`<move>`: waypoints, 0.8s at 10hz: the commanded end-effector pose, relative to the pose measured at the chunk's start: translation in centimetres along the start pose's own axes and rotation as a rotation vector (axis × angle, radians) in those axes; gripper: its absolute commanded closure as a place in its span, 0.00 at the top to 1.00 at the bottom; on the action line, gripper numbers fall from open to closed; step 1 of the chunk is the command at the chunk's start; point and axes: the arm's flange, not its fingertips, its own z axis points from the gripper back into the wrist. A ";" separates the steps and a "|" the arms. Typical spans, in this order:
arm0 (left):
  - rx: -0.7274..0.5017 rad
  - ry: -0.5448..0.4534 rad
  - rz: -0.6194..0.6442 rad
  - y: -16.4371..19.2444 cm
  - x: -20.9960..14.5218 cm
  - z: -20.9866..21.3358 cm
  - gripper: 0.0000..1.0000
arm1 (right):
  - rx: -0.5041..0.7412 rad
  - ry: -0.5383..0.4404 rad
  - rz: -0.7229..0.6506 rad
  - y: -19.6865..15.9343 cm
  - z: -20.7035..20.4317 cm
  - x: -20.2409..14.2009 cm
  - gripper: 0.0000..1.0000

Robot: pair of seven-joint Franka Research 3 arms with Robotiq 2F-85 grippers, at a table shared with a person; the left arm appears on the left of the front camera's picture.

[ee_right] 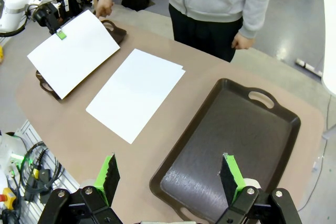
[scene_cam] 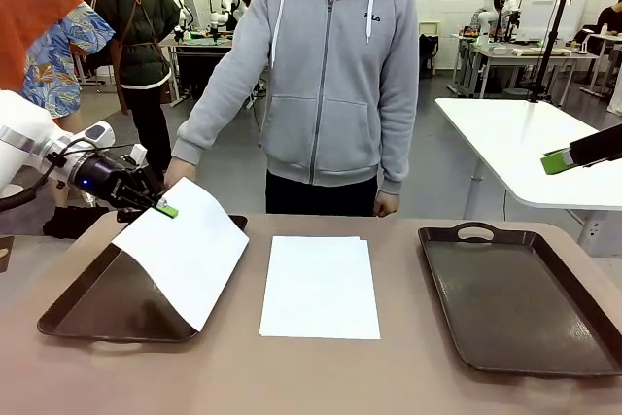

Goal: Sort the A4 documents.
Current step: Place the A4 Paper in the designated Handle tray.

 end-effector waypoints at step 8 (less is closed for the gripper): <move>0.305 -0.051 0.051 4.3 1.2 0.2 0.01 | 0.016 0.000 0.002 -0.2 -0.1 -0.1 1.00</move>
